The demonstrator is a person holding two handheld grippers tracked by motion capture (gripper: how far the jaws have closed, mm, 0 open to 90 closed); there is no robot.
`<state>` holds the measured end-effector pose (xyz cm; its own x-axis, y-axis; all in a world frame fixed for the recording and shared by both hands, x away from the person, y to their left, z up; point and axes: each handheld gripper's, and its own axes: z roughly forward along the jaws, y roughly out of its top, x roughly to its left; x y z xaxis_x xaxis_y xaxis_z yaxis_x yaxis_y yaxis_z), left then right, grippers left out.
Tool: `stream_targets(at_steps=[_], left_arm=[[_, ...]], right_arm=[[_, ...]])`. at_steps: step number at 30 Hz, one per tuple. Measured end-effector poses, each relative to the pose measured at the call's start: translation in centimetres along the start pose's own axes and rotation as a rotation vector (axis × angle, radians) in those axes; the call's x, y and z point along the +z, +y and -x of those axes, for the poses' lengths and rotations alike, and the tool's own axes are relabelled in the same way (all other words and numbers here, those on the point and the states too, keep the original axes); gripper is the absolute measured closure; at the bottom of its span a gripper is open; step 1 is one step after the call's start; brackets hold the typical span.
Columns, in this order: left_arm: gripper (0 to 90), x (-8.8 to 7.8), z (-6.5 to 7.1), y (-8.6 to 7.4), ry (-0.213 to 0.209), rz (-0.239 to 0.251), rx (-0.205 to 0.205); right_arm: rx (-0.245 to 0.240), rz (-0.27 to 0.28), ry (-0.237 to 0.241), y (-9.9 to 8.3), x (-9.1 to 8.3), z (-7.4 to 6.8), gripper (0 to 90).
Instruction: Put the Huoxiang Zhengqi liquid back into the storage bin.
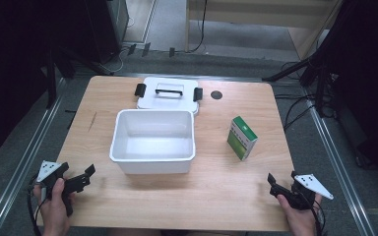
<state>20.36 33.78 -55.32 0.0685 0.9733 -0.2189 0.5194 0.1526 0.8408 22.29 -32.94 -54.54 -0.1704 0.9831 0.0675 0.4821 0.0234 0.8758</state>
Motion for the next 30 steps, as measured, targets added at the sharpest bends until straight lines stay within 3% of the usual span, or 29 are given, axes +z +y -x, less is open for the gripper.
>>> stream_targets(at_steps=[17, 23, 30], left_arm=[[0.0, 0.0, 0.0, 0.0, 0.000, 0.003, -0.006], [0.0, 0.0, 0.0, 0.0, 0.000, 0.002, -0.006], [0.0, 0.0, 0.0, 0.0, 0.001, 0.001, -0.006]], right_arm=[[-0.052, -0.060, 0.055, 0.6, -0.1, -0.5, 14.4], [-0.164, -0.160, 0.115, 2.1, -0.3, -1.3, 14.6], [-0.263, -0.249, 0.126, 4.5, -0.3, -2.6, 14.8]])
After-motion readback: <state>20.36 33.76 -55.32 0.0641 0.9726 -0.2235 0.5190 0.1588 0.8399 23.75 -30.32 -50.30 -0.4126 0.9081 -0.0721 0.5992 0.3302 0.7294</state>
